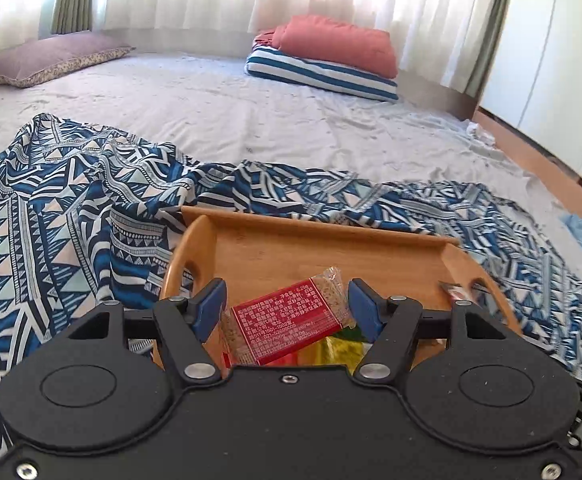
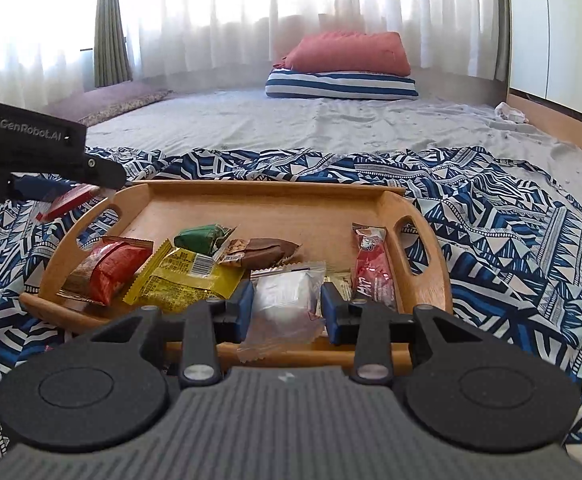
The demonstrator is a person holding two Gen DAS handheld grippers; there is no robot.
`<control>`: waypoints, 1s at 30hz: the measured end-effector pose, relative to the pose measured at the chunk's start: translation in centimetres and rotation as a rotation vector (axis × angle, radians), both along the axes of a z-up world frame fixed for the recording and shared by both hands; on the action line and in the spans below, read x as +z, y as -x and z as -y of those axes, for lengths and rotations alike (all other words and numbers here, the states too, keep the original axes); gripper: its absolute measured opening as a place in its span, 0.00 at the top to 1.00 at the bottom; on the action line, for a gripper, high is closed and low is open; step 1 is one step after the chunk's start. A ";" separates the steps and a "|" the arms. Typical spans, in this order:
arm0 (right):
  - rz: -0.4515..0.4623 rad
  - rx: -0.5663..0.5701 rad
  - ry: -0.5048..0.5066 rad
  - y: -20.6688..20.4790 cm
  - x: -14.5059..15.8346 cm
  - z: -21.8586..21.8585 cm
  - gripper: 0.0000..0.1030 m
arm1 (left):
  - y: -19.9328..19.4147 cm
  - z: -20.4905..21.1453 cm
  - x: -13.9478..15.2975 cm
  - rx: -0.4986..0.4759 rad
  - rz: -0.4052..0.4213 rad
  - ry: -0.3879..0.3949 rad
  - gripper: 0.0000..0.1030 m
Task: Organize snacks
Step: 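Carry the red biscuit packet with the left tool while the right tool carries the white packet over the tray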
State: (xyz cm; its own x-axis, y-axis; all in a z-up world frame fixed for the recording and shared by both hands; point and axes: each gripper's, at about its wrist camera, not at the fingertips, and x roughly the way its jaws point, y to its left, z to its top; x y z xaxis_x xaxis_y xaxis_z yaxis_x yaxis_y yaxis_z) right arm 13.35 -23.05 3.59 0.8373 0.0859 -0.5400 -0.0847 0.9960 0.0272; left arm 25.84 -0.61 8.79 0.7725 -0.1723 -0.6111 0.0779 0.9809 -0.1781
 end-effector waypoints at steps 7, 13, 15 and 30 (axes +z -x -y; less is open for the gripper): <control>-0.003 0.026 0.002 -2.1 -0.9 -0.4 0.61 | -3.6 0.3 -2.5 0.012 -0.038 -0.050 0.37; -0.028 0.023 -0.022 -3.1 -1.9 -0.1 0.61 | -4.8 0.7 -4.0 0.011 -0.062 -0.097 0.37; -0.032 0.028 -0.024 -3.2 -2.2 -0.1 0.61 | -5.0 0.8 -4.4 0.008 -0.067 -0.105 0.37; -0.066 0.050 -0.016 -4.0 -3.1 -0.8 0.60 | -5.4 1.5 -5.7 -0.005 -0.084 -0.153 0.37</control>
State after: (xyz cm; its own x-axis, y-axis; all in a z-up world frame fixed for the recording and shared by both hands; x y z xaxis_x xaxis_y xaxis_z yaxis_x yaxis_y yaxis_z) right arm 17.39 -22.25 0.50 0.7945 0.1360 -0.5918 -0.1320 0.9900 0.0502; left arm 31.26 -2.07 3.07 0.7167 -0.0764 -0.6932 0.0740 0.9967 -0.0333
